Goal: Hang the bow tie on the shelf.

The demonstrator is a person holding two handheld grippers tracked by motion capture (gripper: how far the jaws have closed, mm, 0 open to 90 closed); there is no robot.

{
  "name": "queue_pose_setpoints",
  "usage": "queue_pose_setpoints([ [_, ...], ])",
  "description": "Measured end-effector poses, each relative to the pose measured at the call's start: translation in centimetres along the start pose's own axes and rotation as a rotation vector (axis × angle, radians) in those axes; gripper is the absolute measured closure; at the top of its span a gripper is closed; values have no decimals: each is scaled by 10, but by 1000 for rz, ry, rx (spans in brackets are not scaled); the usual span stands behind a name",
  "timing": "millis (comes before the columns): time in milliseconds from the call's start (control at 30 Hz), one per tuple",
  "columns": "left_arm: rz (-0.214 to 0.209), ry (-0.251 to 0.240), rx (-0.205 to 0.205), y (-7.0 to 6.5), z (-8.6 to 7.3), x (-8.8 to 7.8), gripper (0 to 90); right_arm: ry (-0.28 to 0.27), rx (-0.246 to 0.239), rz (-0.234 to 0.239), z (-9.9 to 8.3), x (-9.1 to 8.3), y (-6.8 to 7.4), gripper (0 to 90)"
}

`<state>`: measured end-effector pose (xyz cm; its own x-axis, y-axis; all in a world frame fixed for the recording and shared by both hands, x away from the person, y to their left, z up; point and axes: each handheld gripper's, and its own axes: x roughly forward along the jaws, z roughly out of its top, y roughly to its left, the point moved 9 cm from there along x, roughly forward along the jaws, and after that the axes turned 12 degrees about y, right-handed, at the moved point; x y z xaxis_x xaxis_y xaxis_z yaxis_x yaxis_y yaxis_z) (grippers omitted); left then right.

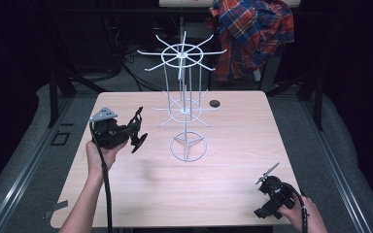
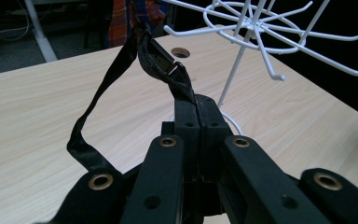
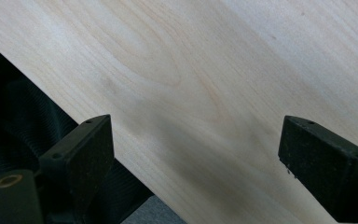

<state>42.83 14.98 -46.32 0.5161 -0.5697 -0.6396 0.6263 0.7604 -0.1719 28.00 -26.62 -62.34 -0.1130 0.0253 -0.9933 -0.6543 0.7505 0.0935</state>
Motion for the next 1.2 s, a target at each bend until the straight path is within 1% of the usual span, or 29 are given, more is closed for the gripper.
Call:
queue_pose_setpoints([
  [33,1,-4,9,1,2,0,890,-2,-4,5,0,1,1,99],
  [67,1,-4,9,1,2,0,889,-2,-4,5,0,1,1,99],
  [100,2,-5,8,1,2,1,889,6,-7,9,0,1,2,99],
  [133,2,-8,8,1,3,1,889,21,-19,4,-1,1,1,99],
  [200,0,-7,11,2,4,1,890,15,-13,8,-1,1,1,99],
  [233,-2,-10,12,2,6,1,889,18,-15,1,-1,1,0,99],
  [300,-3,-15,12,2,8,2,889,18,-15,2,-1,1,0,99],
  [367,-5,-26,17,2,11,3,889,3,-6,9,0,2,1,99],
  [500,-8,-36,22,3,15,3,889,9,-7,3,0,2,1,99],
  [600,-21,-42,21,3,18,3,888,17,-14,-1,-1,1,-1,99],
  [633,-31,-46,24,3,20,4,888,22,-16,-5,-2,1,-2,99],
  [667,-31,-46,24,3,20,4,887,22,-16,-5,-2,1,-2,99],
  [700,-35,-38,29,2,21,6,887,4,-4,-1,-1,2,-1,99],
  [733,-46,-40,31,1,22,8,888,1,0,3,-1,1,-1,100],
  [800,-47,-36,31,1,22,10,887,3,1,3,-1,1,-1,100],
  [867,-56,-31,34,0,23,12,887,13,-3,0,-2,1,-1,100],
  [967,-62,-31,36,-2,25,15,888,3,3,3,-2,2,-2,100],
  [1033,-69,-20,50,-4,25,18,887,18,-1,-5,-3,1,-2,99],
  [1067,-69,-20,50,-4,25,18,888,18,-1,-5,-3,1,-2,99],
  [1200,-77,3,75,-7,25,22,888,12,-2,4,-3,1,-2,98],
])
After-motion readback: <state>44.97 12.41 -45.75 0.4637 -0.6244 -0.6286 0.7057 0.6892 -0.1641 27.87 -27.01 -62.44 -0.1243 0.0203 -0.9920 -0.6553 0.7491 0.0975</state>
